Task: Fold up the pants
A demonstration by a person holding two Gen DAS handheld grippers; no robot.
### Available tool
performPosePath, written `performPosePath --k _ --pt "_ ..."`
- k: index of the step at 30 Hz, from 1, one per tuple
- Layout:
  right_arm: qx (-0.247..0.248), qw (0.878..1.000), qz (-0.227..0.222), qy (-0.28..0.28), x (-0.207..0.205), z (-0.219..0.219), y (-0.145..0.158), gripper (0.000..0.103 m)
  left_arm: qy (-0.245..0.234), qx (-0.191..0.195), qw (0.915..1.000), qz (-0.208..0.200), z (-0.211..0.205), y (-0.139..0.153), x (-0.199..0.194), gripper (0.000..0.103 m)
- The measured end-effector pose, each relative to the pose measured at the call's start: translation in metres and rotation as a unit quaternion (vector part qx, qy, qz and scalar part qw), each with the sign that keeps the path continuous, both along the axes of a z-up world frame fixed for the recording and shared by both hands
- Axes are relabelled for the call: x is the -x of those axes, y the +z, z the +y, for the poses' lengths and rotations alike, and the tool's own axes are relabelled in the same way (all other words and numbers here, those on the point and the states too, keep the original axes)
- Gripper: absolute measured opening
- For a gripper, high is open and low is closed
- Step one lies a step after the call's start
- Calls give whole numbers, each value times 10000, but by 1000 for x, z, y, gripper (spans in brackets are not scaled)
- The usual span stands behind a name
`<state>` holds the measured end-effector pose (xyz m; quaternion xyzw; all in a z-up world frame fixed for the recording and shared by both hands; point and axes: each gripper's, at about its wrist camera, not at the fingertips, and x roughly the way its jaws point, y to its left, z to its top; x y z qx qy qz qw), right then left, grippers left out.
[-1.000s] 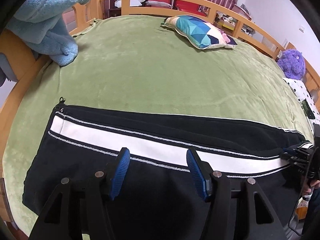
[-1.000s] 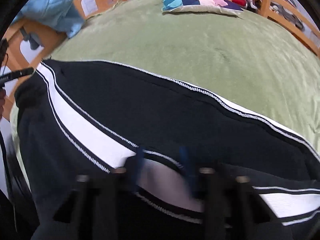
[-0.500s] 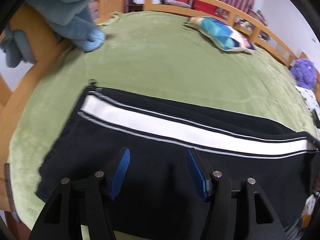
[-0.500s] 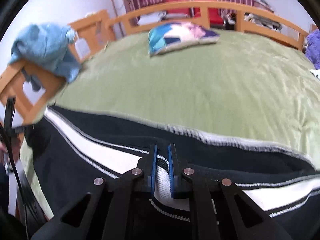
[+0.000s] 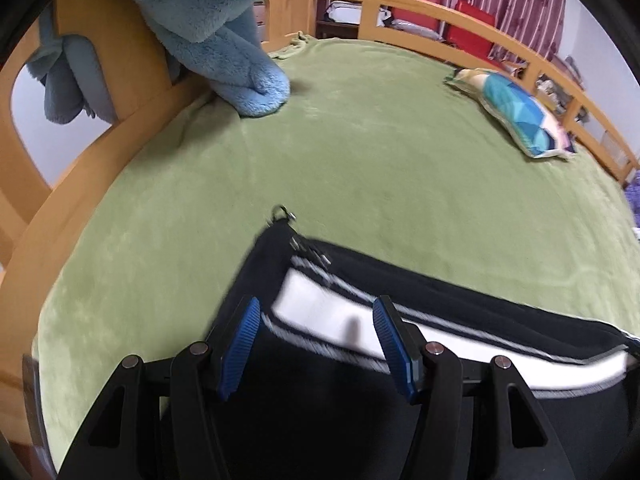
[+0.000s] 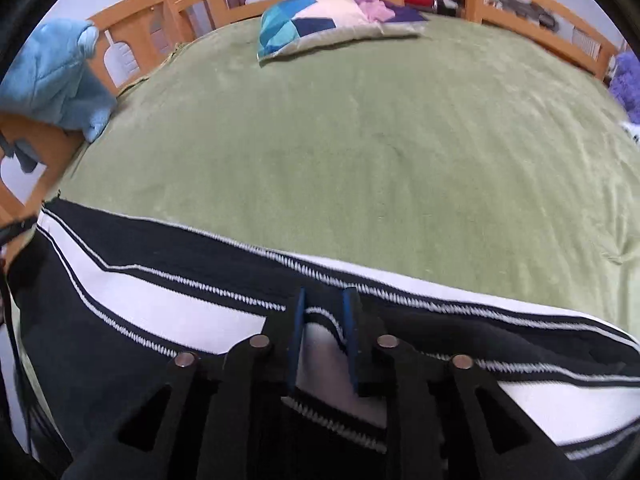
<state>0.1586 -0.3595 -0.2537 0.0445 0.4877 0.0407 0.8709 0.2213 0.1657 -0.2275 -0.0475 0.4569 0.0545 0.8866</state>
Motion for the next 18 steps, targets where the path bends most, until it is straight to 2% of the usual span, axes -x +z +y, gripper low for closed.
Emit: performPosePath --k 1,4,6,8,11,14,16,18 --pt "8 9999 -72 -93 7 -1 6 37 12 -34 10000 10 1 -3 -5 57" --pt "96 9990 -268 -347 25 -5 18 48 -97 123 9998 130 8 -14 -22 54" --pt "194 9978 -297 -563 37 -9 22 49 -356 457 9979 302 8 -22 -31 21" --pt "217 9959 -283 -833 46 -13 22 49 -437 569 9969 320 9 -24 -33 16" --pt "165 9923 -258 -1198 55 -20 21 49 -345 1101 9933 -70 32 -5 -31 15" --pt "150 9895 -306 -1406 65 -21 25 49 -156 1202 9916 -459 54 17 -34 15" --pt "99 9892 -286 -1435 68 -20 25 49 -178 1041 9940 -283 52 8 -44 15" --pt "115 9893 -226 -1434 69 -18 20 49 -152 759 9970 90 42 -13 -55 16"
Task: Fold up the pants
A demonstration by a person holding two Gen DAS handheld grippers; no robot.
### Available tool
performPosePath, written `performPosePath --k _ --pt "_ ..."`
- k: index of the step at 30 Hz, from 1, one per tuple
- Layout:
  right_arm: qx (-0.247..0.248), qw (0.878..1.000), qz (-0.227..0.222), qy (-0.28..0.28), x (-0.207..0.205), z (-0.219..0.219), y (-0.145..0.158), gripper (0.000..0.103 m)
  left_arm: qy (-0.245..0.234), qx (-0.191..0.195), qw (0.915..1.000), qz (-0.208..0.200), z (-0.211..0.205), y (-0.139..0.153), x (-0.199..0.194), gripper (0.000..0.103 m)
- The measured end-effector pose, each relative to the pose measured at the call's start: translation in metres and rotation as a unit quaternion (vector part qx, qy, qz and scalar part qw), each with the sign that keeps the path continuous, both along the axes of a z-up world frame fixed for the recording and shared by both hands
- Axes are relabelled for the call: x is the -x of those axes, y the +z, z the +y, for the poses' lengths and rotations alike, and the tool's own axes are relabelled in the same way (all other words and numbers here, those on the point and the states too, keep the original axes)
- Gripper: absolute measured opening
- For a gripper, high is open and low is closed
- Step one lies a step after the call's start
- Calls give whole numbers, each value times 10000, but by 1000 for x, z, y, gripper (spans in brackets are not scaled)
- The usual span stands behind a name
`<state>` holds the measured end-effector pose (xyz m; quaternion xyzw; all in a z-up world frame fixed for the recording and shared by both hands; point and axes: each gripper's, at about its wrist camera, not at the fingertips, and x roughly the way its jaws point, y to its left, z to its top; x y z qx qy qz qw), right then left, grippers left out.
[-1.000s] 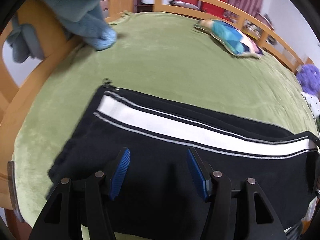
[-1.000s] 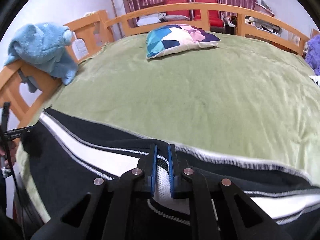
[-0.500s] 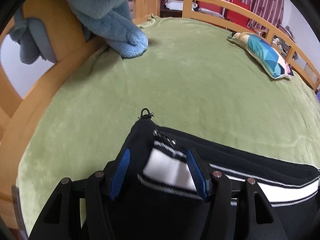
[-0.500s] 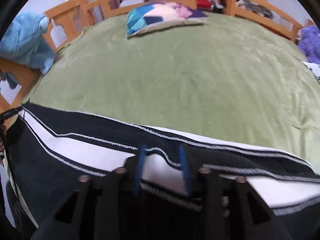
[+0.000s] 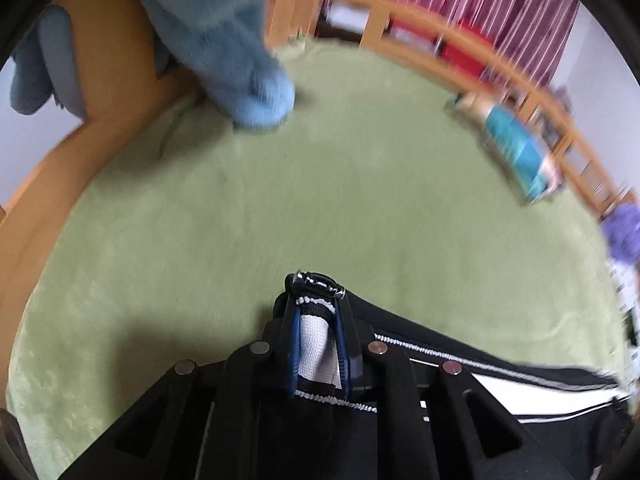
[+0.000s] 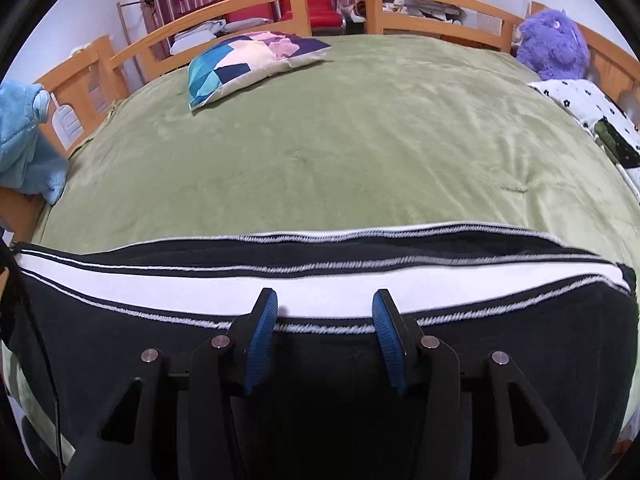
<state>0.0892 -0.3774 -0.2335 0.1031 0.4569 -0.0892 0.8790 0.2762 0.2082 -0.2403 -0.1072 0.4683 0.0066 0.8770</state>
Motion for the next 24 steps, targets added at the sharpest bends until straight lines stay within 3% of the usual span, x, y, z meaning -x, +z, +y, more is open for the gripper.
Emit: performPosePath --k 4,7,8,9,13,17,20,22,24 --pt "-9 9996 278 8 6 4 -10 49 131 -98 9998 95 -5 0 0 24" --pt "-51 9992 385 -61 15 4 -12 49 131 -428 9990 -34 -13 19 11 47" --pt "-66 9992 354 -145 20 3 -10 50 67 -495 9987 -120 -17 27 17 60" --pt "-99 9991 324 -236 25 1 -8 52 -2 -557 9982 -229 -20 36 24 62" --pt "-238 9982 303 -453 44 -2 3 54 -183 -505 9975 -456 -35 65 56 62" --pt "-72 9980 332 -537 64 -1 14 58 -259 -370 9975 -544 -42 79 89 63" --pt "47 9978 239 -610 79 1 20 61 -208 -63 9988 -438 -35 74 115 64" --pt "101 9973 144 -718 88 1 21 70 -316 238 9989 -258 -35 63 132 64" --pt "82 9966 111 -811 93 0 20 70 -351 371 9986 -120 -35 52 148 64"
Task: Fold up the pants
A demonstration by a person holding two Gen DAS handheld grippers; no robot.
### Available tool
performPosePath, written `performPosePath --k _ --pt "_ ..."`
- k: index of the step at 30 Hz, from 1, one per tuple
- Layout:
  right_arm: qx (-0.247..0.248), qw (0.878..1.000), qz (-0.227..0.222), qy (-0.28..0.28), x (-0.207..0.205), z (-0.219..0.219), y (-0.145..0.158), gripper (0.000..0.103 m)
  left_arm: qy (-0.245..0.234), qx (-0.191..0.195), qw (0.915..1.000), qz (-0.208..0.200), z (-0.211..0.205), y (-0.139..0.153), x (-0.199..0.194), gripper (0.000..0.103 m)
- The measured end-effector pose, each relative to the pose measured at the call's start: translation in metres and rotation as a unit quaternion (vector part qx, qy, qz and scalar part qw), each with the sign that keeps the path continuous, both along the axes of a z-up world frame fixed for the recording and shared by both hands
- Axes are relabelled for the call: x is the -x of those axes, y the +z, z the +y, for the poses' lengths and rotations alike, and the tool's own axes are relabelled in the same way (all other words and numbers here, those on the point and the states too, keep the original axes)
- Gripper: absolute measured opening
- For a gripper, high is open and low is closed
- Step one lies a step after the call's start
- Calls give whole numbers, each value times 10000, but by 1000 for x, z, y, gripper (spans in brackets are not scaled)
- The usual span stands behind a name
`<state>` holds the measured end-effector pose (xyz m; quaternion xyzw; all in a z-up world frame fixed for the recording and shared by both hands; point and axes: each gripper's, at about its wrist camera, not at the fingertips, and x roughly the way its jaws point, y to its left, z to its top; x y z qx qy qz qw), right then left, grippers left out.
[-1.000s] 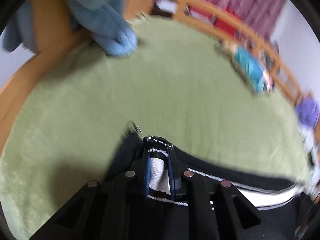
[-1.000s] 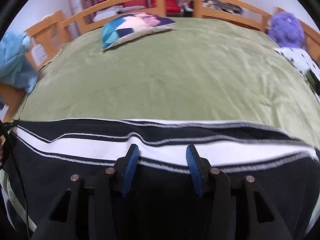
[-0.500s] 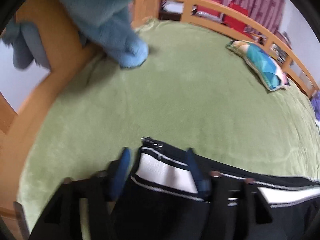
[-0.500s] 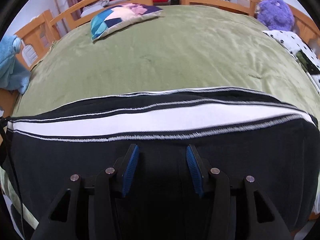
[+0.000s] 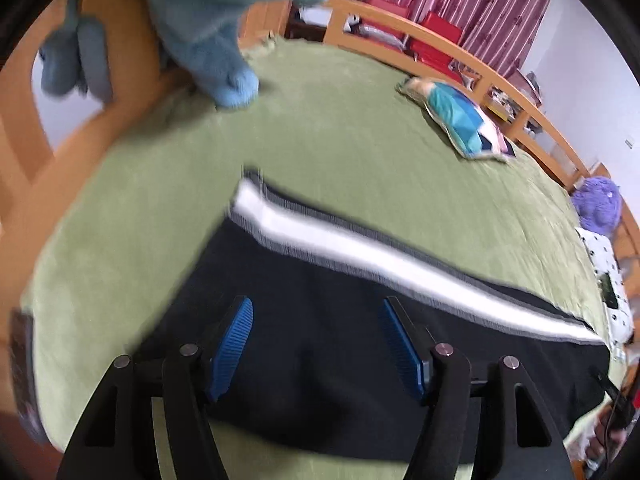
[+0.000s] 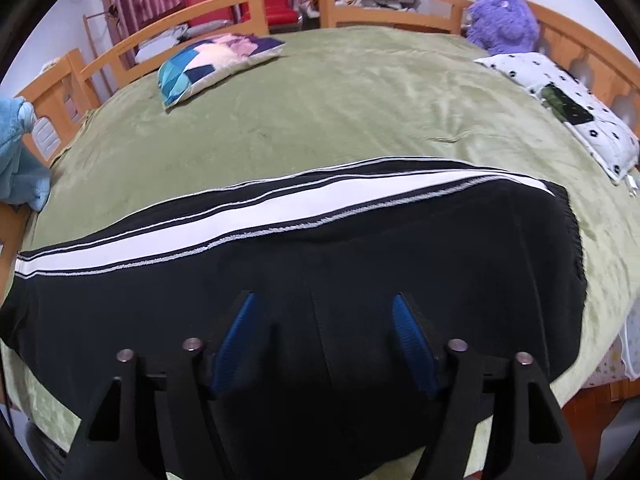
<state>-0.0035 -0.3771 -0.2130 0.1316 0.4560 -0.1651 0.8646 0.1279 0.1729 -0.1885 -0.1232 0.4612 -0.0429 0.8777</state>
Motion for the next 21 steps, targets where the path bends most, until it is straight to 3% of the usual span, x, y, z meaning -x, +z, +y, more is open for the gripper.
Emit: performPosePath --k 6,10,14,21 --pt "-134 9997 5 -196 1 7 -2 70 -49 165 9997 176 3 -26 44 64" --pt "-142 9995 60 -271 3 15 -1 70 28 382 9989 260 17 -36 55 64" --pt "-276 9989 61 -369 7 18 4 70 176 321 9991 206 35 -42 59 64" --pt "-162 9991 124 -376 9 33 7 70 501 731 9955 338 76 -60 64 63"
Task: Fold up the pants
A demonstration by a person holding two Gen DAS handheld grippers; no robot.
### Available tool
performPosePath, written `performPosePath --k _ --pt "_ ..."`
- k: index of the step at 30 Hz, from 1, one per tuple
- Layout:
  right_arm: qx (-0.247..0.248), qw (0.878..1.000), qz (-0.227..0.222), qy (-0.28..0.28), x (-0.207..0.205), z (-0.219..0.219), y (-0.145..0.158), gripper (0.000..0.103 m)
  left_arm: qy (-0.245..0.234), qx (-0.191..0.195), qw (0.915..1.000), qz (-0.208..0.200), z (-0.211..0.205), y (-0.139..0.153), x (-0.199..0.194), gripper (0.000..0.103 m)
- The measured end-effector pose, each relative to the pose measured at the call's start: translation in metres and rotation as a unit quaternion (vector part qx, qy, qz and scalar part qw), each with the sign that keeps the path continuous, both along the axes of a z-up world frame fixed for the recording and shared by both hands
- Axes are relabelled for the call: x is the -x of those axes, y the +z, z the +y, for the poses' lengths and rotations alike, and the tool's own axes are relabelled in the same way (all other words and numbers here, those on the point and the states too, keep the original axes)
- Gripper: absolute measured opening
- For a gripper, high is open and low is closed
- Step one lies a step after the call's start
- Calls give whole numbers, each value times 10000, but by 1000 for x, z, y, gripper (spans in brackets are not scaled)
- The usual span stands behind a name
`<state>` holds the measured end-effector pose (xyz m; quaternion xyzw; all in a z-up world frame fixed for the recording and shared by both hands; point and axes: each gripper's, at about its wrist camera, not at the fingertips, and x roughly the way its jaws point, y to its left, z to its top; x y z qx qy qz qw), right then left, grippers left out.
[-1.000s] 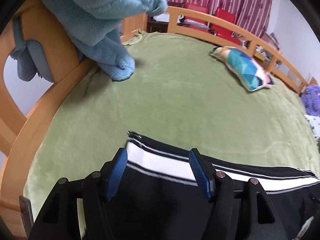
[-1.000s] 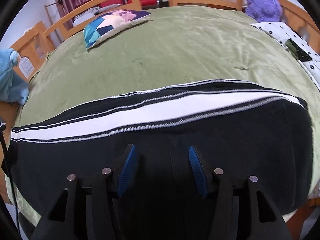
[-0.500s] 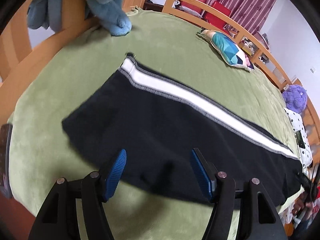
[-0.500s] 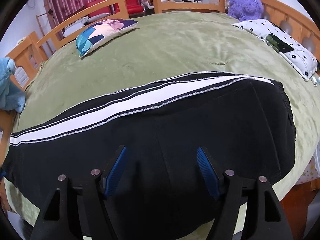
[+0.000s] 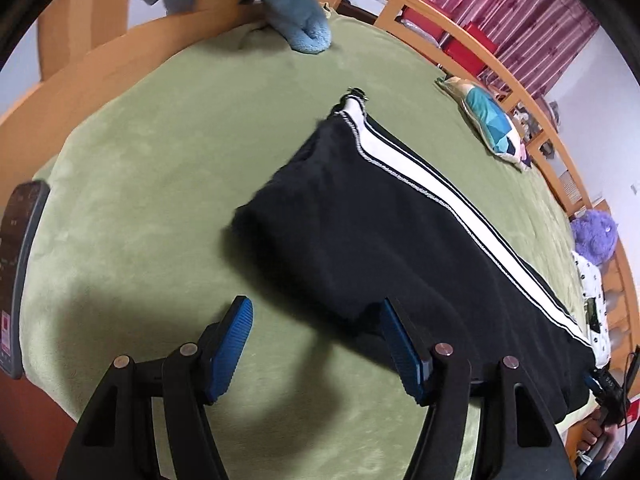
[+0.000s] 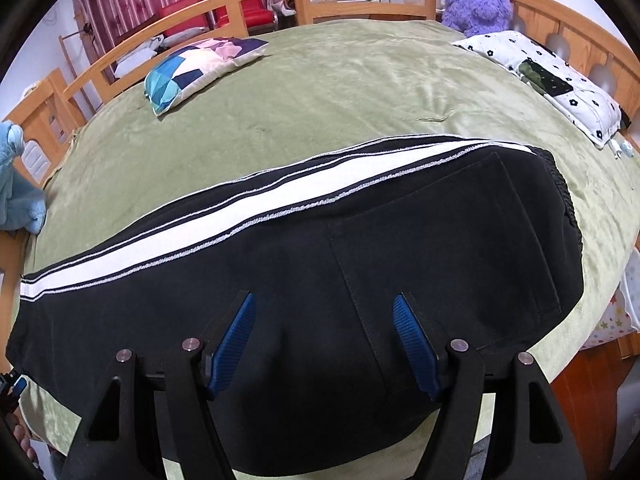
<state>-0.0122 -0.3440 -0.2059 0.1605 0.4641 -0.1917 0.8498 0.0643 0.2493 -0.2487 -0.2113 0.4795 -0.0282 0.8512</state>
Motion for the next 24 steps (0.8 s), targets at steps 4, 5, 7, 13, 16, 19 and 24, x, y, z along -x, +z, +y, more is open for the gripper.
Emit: performPosePath --k 4,5,7,13,16,19,24 --pt "3 10000 51 39 -1 8 -4 70 -28 541 9983 -225 10 -4 9 61" --pt "-8 10000 70 52 -2 8 -6 70 -32 604 9977 -308 10 -3 10 59" --pt "-10 9999 130 85 -3 9 -9 70 -46 596 9972 -445 10 2 7 57" --pt "95 9997 222 89 -3 9 -15 70 127 629 9974 -337 8 -3 -21 37" --pt "79 9996 253 63 -2 7 -18 70 271 369 9987 -217 12 -7 -29 6" --pt "54 9996 287 19 0 1 -21 70 579 412 9969 -345 34 -1 -25 4" --pt "-3 9996 265 -53 8 -11 -24 70 603 475 9970 137 33 -17 -31 10"
